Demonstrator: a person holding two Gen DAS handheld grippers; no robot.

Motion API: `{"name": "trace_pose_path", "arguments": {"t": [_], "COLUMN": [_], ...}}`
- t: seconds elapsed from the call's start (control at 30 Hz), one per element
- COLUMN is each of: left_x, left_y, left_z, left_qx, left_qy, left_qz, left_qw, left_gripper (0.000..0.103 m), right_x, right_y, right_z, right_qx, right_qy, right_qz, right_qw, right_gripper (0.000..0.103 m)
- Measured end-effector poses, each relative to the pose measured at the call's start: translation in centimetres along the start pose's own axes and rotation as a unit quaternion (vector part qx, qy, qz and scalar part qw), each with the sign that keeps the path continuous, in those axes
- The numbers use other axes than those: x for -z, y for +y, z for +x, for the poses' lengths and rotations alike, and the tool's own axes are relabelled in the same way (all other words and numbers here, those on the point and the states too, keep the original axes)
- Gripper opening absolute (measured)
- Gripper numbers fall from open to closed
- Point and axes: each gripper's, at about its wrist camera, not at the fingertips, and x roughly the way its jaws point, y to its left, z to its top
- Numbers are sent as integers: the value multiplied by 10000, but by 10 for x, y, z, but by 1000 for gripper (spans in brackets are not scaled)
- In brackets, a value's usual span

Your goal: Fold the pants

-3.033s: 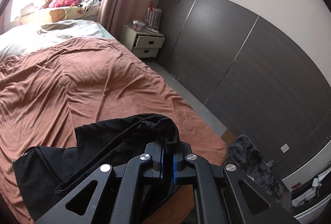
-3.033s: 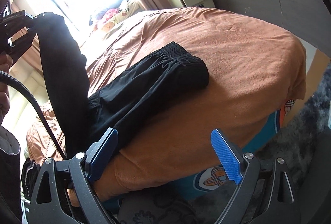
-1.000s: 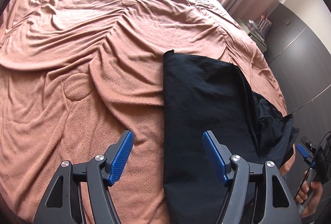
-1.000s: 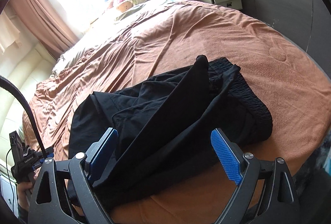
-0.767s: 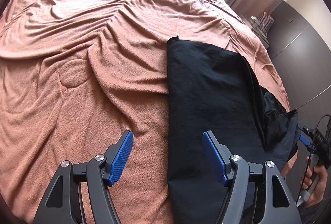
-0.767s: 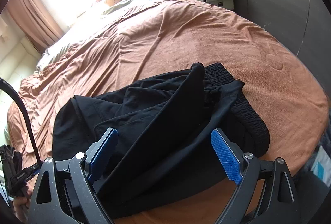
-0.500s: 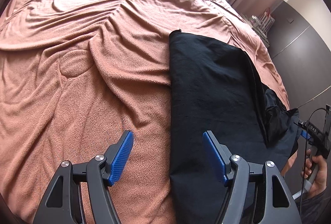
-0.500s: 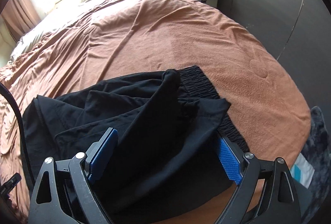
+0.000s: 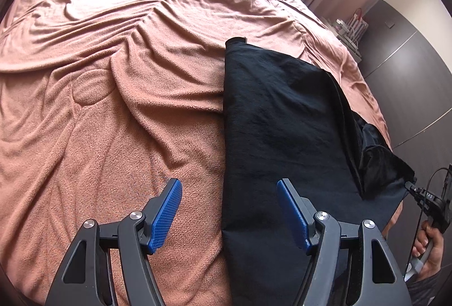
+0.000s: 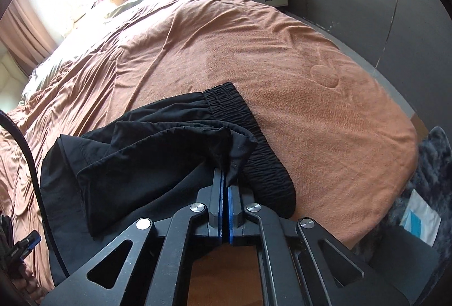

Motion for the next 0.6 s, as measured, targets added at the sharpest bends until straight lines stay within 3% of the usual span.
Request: {"name": "trace_pose_path", "arguments": {"t": [0.17,0.27,0.33,0.37,0.6], "left_x": [0,-1,-2,-1,-3], "left_y": [0,3,8,9,2], "left_z": [3,1,-4,-6,-5], "left_qx": [-14,31,103,139,74], "left_qy": [29,30,-93,-137,-175], "left_qz": [-55,-115,-320,-390,-312], "left_qw": [10000,9999,9994,9990,9993], "left_gripper": [72,72,72,72,72], "right_x": [17,14,8,5,-13], "right_y": [-22,-27,-25,-22,19], "right_z": [7,-12,-32,-42,-62], "right_qx": [-84,-73,-48,-75,-321], "right_qy": [187,-62,-379,-519,-601], "right_qz": [82,52,-145,-269,-1344], "right_qw": [9998,9999,9992,9983,9886], "right_gripper": [5,30,56,59,61]}}
